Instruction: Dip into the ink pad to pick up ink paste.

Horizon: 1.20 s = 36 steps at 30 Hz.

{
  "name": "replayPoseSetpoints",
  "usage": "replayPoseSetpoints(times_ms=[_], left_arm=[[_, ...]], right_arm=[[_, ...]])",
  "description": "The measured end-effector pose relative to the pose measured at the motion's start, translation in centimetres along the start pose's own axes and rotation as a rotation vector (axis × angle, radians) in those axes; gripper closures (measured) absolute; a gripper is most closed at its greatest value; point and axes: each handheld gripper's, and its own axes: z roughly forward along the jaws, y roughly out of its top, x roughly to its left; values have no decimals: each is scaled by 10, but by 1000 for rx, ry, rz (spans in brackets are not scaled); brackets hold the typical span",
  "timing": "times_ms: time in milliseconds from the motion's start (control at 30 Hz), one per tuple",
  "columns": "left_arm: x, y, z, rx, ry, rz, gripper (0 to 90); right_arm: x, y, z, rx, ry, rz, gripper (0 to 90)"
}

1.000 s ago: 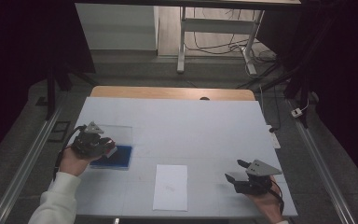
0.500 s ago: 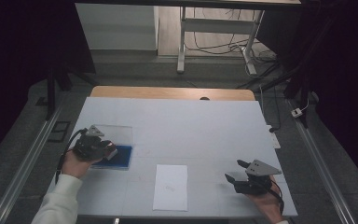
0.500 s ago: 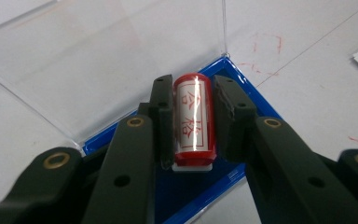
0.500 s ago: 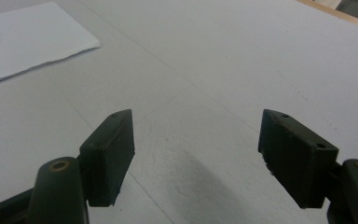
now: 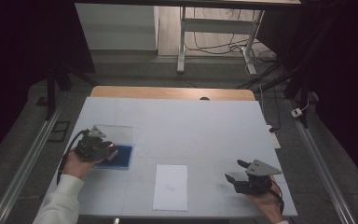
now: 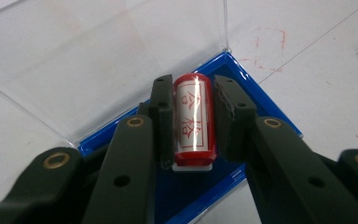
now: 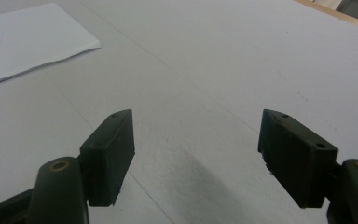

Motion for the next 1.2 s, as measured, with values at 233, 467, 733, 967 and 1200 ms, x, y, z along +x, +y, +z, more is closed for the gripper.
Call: replayPoseSetpoints(times_ms=[233,467,733,967,1200], left_arm=[[0,-1,0,11,-1,-1,703],[-2,3,0,38,11,10,705],[-3,6,0,61,14,14,706],[-4,7,1,75,22,18,707],[-5,8,3,86,28,16,708]], right_arm=[[0,0,0,1,0,0,265],[1,0,0,6,-4,-4,265],[1,0,0,7,-4,-5,264],[1,0,0,3,1,-3,265],[2,1,0,8,-3,-6,265]])
